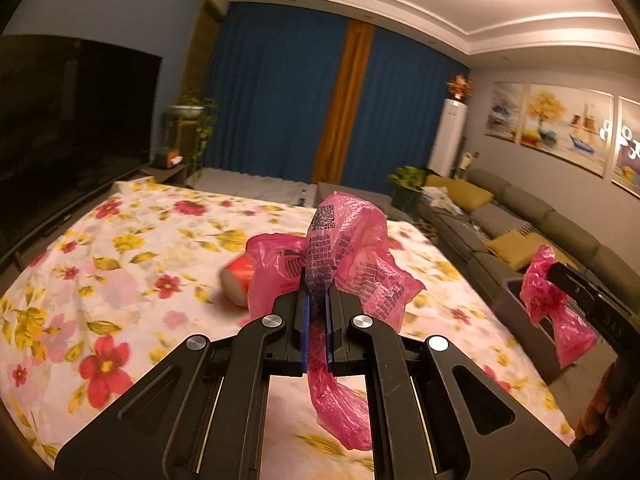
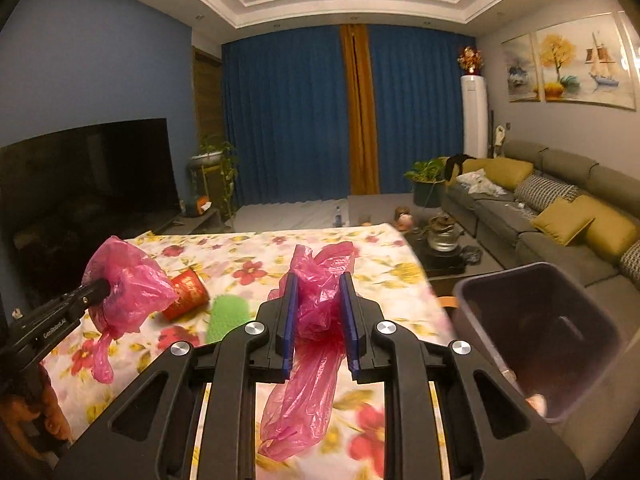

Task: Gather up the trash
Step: 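Grasp the smaller pink plastic bag with the right gripper while the left holds its bag, then carry both pink bags over the grey bin, then open both grippers to drop the pink bags into the grey bin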

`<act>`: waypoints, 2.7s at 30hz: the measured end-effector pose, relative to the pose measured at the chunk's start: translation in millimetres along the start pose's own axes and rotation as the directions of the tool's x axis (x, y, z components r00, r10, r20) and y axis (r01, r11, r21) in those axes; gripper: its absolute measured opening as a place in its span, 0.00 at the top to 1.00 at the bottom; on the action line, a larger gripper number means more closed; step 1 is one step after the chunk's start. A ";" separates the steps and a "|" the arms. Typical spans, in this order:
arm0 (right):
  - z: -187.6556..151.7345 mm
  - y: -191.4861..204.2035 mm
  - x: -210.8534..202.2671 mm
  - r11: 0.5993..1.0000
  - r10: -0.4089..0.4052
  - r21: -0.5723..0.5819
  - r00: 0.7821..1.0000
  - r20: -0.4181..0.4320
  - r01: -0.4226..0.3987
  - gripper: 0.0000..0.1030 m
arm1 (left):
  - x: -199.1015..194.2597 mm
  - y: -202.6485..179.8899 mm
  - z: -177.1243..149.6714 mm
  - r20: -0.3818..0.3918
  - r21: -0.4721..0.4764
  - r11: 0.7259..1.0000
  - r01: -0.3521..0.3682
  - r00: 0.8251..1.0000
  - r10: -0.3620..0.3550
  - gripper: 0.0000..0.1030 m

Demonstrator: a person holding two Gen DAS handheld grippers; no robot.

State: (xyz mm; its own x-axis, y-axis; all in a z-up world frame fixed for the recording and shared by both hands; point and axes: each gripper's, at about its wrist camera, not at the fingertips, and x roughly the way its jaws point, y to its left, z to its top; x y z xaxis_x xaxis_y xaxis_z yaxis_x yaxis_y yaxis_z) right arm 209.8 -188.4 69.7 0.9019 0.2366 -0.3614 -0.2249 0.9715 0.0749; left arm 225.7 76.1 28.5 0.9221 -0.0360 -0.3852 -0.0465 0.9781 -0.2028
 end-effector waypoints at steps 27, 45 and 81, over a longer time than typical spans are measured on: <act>-1.2 -173.1 -74.3 0.955 -0.288 0.112 0.951 0.117 0.275 0.79 | 35.6 -286.7 -22.5 -0.068 0.224 0.890 0.398 0.917 -0.393 0.95; -9.6 -202.9 -53.7 0.942 -0.309 0.170 0.945 0.104 0.289 0.79 | 83.3 -326.9 -39.8 -0.106 0.225 0.869 0.440 0.898 -0.427 0.95; -8.6 -217.5 -50.9 0.934 -0.305 0.231 0.945 0.116 0.272 0.46 | 105.1 -306.4 -39.6 -0.080 0.159 0.911 0.380 0.925 -0.372 0.23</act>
State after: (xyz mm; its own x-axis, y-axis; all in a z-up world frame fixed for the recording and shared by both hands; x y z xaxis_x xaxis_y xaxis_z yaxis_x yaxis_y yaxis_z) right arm 209.6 -411.9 63.8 0.9640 -0.0706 -0.2565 0.1209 0.9750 0.1862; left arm 321.7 -235.6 14.4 0.8392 -0.4135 -0.3532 0.3694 0.9101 -0.1879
